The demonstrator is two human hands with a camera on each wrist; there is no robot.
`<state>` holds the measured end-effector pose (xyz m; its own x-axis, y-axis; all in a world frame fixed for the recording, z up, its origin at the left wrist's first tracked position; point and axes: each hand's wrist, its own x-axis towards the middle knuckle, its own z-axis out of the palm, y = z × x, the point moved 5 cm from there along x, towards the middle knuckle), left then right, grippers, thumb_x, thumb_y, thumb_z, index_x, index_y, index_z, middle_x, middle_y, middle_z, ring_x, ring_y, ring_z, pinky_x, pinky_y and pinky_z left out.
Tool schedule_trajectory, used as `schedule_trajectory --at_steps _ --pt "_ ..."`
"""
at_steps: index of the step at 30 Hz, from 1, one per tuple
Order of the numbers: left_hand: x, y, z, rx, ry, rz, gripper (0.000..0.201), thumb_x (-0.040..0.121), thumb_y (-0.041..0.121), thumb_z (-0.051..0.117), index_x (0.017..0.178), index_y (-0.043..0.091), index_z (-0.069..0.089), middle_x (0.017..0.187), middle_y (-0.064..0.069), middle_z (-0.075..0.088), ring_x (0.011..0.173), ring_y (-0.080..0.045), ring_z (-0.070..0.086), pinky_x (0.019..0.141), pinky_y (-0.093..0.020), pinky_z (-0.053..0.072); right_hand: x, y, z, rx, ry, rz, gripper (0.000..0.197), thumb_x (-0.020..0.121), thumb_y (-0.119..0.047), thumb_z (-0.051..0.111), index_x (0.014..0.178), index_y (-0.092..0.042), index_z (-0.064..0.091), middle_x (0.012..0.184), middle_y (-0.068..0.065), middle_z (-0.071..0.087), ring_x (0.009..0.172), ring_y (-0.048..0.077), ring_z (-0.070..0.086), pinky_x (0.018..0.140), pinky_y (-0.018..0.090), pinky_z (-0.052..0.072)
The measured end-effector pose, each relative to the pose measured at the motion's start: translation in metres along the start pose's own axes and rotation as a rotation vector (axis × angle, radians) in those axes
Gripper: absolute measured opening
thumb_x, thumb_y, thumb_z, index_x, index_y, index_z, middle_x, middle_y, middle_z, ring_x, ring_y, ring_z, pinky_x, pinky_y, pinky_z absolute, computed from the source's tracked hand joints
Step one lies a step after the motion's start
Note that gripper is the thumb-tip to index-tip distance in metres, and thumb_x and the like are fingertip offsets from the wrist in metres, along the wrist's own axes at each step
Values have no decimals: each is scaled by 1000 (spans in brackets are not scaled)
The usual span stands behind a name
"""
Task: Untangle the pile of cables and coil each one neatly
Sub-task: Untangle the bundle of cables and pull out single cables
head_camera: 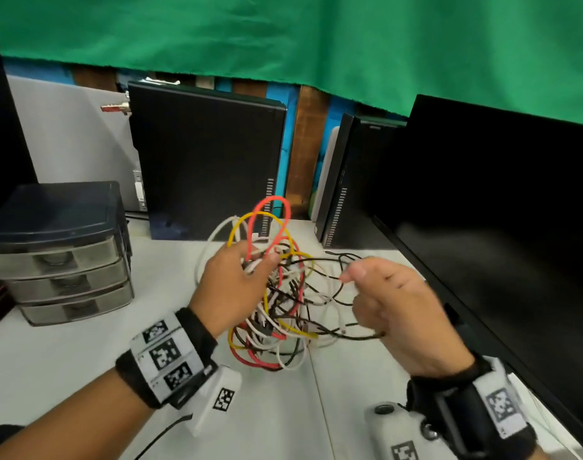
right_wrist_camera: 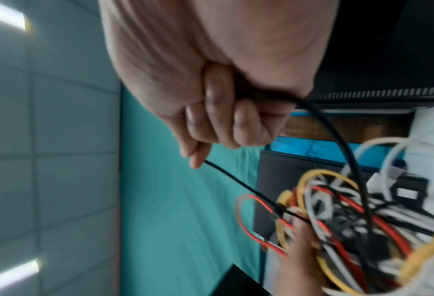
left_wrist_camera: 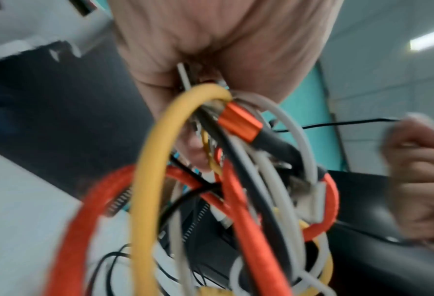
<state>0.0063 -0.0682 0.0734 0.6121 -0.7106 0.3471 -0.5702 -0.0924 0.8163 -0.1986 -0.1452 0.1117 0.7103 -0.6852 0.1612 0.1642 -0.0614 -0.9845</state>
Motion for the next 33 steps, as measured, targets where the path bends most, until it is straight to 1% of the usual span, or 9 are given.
schedule_trajectory --at_steps 4,7,11,13,16,18,22,26,33 --pt "21 -38 -15 -181 77 -251 44 95 37 65 60 19 45 46 9 44 45 -8 42 57 -31 35 -15 -49 -20 344 -106 -242 23 80 -36 73 72 -15 67 43 -10 39 39 5 31 48 22 33" --pt "29 -50 -27 -265 130 -350 41 93 38 67 64 19 46 50 6 46 51 -15 44 61 -32 39 -6 -47 -56 375 87 -127 37 91 -43 57 65 -16 58 46 -5 38 42 10 30 50 24 34" --pt "26 -33 -35 -94 177 -188 32 92 42 66 76 15 60 69 -3 62 65 -22 57 59 -31 43 13 0 -95 -223 489 182 35 100 -42 54 92 -11 68 64 0 63 67 20 61 67 28 47" --pt "17 -18 -30 1 171 -75 27 92 43 66 80 19 65 79 -1 65 75 -18 60 63 -30 45 16 4 -77 -519 451 80 21 99 -37 58 99 -22 72 91 -7 74 91 10 68 77 22 49" --pt "2 0 -11 95 126 26 25 89 46 66 80 24 62 87 0 60 82 -17 56 72 -34 45 13 11 -18 -696 189 -113 26 93 -46 59 101 -26 73 100 -17 71 98 -4 63 83 10 45" --pt "-10 8 2 92 78 56 23 89 47 65 80 26 60 88 4 57 83 -13 55 72 -31 44 8 25 10 -794 121 -140 31 89 -54 61 99 -27 73 96 -16 71 93 -4 64 80 13 47" --pt "-25 14 16 81 -5 80 25 89 53 60 90 28 64 94 9 59 89 -9 57 79 -32 51 7 40 30 -734 68 -99 15 93 -32 69 83 -20 71 64 0 66 51 0 58 54 22 48" --pt "-24 12 15 50 -16 84 26 89 53 61 99 30 67 99 11 60 92 -4 57 80 -28 52 7 37 33 -774 29 -123 18 97 -25 63 80 -21 68 62 2 63 50 3 55 55 31 51" --pt "-7 3 -1 18 47 56 19 92 52 61 98 35 69 102 12 64 96 -4 58 83 -23 45 1 7 20 -220 73 -114 18 95 -11 63 78 -8 69 53 4 50 48 17 46 51 23 41"
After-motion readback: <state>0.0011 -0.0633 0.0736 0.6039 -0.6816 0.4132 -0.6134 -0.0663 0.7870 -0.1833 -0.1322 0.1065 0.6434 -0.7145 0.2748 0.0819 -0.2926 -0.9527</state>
